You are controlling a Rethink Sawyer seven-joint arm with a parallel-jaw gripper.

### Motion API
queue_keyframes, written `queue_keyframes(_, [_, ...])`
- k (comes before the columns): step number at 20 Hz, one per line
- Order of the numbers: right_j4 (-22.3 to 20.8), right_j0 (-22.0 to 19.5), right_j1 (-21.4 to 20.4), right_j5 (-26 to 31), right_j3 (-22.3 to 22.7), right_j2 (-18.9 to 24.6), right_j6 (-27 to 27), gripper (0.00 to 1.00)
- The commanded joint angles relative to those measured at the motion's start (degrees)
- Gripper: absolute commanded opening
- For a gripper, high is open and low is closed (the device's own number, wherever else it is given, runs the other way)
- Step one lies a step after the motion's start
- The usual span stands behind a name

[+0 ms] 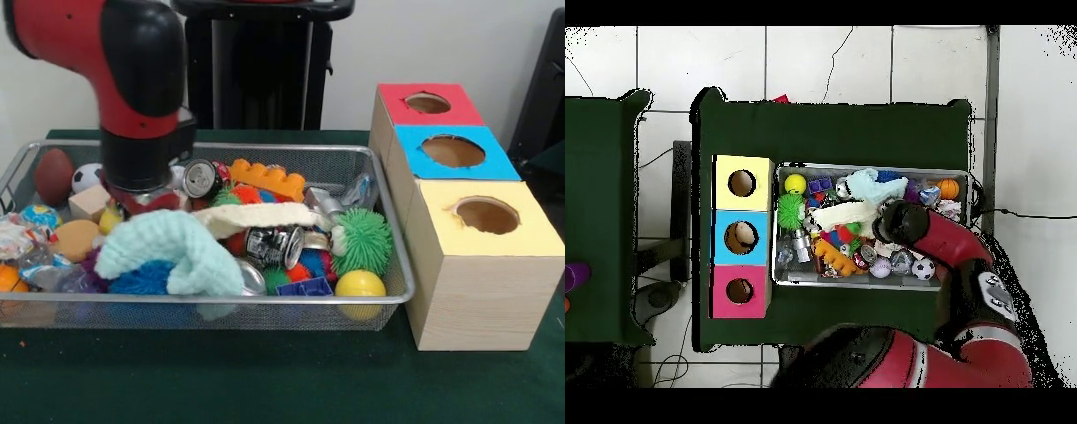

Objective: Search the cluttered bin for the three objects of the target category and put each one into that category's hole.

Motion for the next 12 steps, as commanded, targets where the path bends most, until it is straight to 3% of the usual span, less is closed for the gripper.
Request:
queue_keyframes(1, [-12.23,-13.2,2.48,-1.27,-0.69,8.7,-20.37,1.0])
queue_keyframes(5, [-17.48,-17.44,1.26,1.7,-1.75,11.9,-22.67,1.0])
queue_keyframes(12, [-22.44,-20.3,-0.29,4.2,-2.06,14.91,-21.19,1.0])
